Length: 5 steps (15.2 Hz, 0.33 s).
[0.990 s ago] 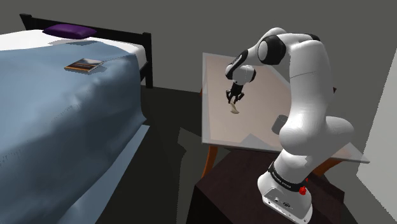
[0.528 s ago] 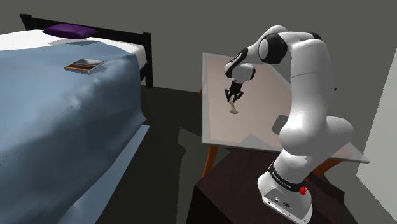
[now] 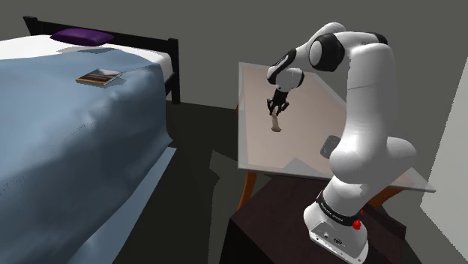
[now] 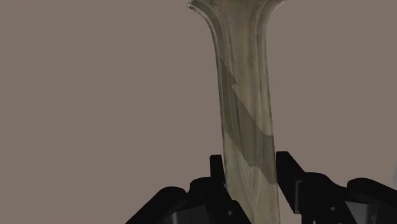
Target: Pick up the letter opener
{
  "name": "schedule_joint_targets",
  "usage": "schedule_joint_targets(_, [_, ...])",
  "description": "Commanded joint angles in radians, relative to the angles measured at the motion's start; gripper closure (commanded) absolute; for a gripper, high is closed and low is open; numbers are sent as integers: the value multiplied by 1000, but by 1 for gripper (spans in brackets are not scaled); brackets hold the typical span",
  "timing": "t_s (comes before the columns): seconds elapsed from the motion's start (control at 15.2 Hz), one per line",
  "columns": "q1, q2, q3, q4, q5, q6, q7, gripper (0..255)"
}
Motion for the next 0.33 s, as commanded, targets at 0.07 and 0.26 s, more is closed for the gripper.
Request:
schedule_joint_targets(0.07, [5,-28,-7,0,-10,-28,7,255])
schedule_joint_targets(0.26, [7,-37,-9,2,-13,-39,10,255])
